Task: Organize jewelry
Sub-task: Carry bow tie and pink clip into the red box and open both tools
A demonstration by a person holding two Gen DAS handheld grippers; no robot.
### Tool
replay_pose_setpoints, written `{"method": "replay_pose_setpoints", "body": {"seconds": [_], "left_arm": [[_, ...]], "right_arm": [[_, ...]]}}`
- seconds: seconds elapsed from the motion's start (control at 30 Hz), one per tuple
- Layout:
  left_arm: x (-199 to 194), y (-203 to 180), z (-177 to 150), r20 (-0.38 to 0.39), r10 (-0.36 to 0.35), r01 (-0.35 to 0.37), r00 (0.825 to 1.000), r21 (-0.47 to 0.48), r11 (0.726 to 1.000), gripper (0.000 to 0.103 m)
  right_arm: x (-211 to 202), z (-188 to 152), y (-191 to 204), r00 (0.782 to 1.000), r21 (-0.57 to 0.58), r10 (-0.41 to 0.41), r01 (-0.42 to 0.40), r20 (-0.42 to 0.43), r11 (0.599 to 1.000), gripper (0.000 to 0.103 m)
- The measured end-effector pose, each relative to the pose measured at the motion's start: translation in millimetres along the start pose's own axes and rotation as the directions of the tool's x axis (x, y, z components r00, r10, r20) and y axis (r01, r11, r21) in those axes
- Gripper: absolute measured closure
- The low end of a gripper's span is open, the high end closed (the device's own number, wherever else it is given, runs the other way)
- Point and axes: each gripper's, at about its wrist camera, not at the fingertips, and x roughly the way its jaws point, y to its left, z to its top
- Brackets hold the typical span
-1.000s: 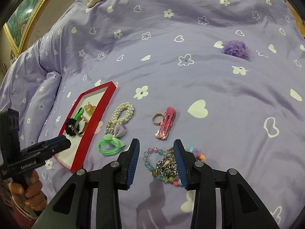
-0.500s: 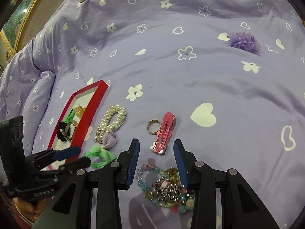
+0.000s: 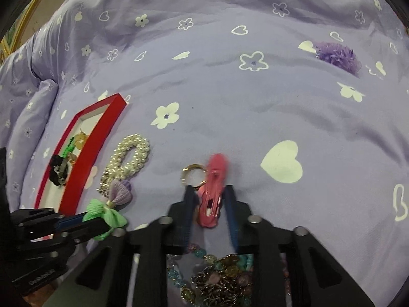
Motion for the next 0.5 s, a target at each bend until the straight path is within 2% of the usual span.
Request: {"method": "replay_pose_setpoints", "body": {"seconds": [0.5], "left_arm": [[-40.7, 11.6, -5.8, 0.092, -0.004, 0.010, 0.996, -0.065, 0.998, 0.098]], "right_arm": [[-40.8, -3.5, 17.2, 0.996, -0.020, 0.069, -0.068, 0.058, 0.997, 0.083]]}}
